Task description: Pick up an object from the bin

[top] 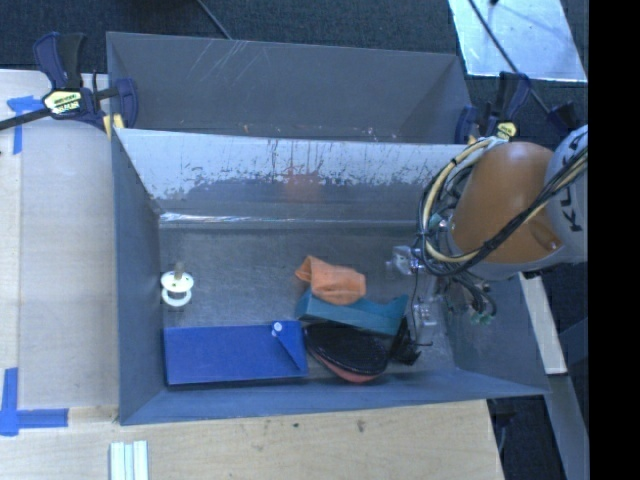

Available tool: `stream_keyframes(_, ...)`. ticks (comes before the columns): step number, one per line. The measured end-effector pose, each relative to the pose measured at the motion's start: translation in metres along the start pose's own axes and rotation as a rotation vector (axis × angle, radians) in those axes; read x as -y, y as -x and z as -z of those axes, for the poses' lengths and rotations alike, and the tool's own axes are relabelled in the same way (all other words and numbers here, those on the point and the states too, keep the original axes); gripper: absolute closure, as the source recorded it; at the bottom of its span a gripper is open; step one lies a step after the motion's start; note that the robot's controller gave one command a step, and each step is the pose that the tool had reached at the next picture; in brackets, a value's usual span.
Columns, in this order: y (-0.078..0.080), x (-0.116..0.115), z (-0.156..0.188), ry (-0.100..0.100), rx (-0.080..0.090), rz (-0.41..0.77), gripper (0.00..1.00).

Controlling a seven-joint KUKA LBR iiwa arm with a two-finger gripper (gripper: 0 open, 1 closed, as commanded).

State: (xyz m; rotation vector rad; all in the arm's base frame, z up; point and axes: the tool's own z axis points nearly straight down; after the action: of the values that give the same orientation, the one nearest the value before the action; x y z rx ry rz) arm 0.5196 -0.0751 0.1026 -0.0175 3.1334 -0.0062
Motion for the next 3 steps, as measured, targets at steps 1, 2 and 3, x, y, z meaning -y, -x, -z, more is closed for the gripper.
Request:
stream_keyframes(1, 0.004, -0.005, -0.001, 0.001, 0.0, 0.002, 0.0)
stream_keyframes(2, -0.003, -0.012, -0.017, 0.007, -0.005, 0.01, 1.0)
stream_keyframes(3, -0.003, -0.011, -0.018, 0.005, -0.006, 0.008, 0.0)
